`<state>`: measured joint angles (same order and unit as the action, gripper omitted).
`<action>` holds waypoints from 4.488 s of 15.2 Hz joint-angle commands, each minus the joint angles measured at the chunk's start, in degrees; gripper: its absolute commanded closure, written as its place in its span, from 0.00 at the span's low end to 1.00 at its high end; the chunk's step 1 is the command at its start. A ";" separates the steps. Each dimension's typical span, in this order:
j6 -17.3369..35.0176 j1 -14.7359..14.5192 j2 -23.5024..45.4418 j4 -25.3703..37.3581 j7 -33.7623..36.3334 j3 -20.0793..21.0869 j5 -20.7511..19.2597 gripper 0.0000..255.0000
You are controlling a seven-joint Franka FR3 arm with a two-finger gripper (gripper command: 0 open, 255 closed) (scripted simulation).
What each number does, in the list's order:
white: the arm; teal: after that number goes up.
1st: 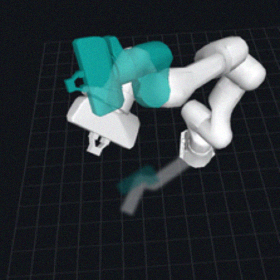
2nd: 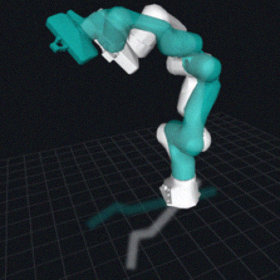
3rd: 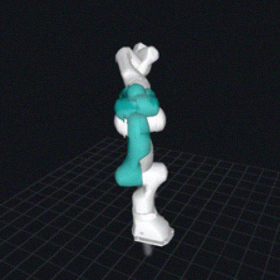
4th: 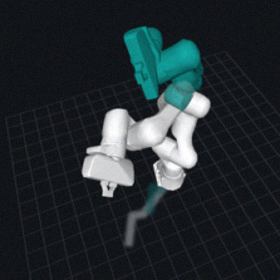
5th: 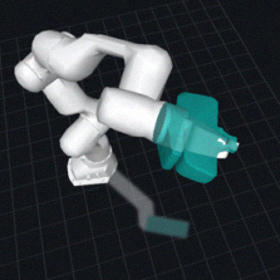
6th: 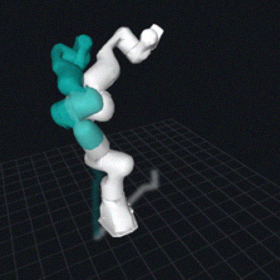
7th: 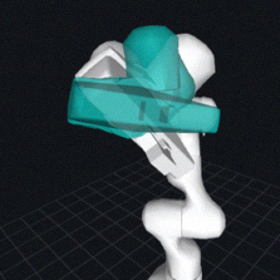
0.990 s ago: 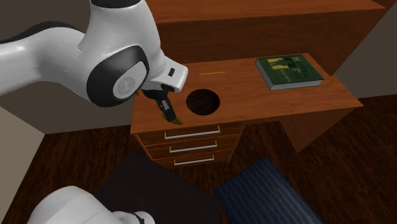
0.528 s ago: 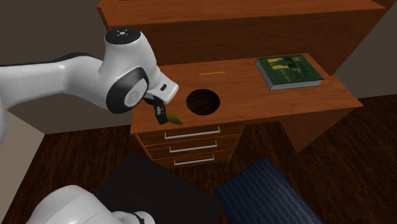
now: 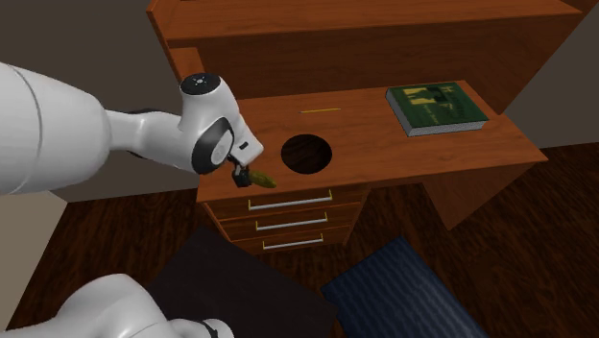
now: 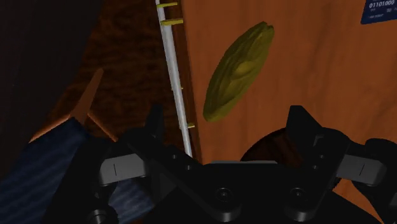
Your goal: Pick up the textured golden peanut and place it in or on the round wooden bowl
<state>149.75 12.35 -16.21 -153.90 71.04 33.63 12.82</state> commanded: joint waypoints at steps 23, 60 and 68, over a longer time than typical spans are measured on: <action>13.53 1.17 32.54 12.01 52.26 -4.20 -49.49 1.00; -2.22 12.81 20.60 19.54 25.25 6.45 -21.87 1.00; -7.37 13.20 34.61 35.93 23.54 0.87 -30.87 1.00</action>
<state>143.19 25.91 16.20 -120.60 94.63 35.29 -16.80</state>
